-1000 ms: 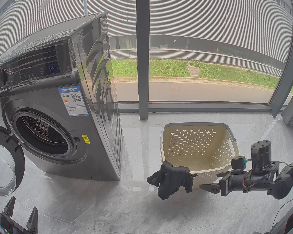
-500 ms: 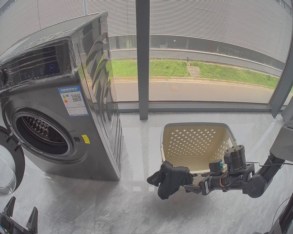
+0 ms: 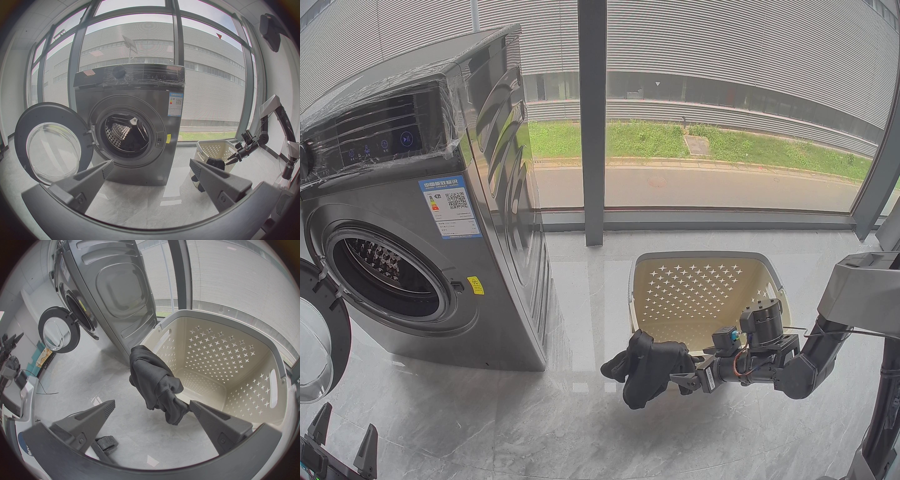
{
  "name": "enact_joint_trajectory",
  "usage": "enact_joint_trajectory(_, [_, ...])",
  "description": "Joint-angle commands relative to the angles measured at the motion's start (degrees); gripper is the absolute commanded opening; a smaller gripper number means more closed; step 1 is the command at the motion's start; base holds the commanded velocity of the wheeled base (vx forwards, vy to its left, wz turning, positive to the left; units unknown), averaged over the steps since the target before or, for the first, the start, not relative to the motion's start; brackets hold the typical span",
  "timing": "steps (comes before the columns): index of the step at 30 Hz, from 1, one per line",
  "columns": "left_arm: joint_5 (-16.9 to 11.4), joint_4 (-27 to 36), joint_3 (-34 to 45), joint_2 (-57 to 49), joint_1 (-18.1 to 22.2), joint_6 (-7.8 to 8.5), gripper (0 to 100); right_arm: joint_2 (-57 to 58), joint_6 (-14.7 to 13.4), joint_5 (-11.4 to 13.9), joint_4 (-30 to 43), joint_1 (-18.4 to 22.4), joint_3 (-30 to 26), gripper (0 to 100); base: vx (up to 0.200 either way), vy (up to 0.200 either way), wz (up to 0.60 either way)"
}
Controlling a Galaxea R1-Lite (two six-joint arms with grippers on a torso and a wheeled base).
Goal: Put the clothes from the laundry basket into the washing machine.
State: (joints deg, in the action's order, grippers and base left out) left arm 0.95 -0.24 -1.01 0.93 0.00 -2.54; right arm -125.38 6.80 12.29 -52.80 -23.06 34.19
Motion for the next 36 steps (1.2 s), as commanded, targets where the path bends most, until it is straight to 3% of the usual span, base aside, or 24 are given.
enact_joint_trajectory(1, [0.02,-0.02,1.01,-0.66,0.00,-0.01,100,-2.24,0.93,0.02,-0.11,0.30,1.49,100,0.000,0.000,0.00])
enact_joint_trajectory(7, [0.02,-0.02,1.01,-0.66,0.00,-0.01,100,-4.17,1.20,-0.07,-0.55,0.30,4.57,100,0.000,0.000,0.00])
enact_joint_trajectory(17, [0.02,-0.02,1.01,-0.66,0.00,0.07,100,-6.19,1.28,-0.07,-2.57,-0.05,5.18,100,0.000,0.000,0.00])
enact_joint_trajectory(18, [0.02,-0.02,1.01,-0.66,0.00,0.07,100,-6.37,1.37,-0.07,-3.01,-0.14,5.18,0,0.000,0.000,0.00])
enact_joint_trajectory(36, [0.02,-0.02,1.01,-0.66,0.00,0.07,100,-2.32,1.37,-0.07,-5.91,-0.40,0.17,0,0.000,0.000,0.00])
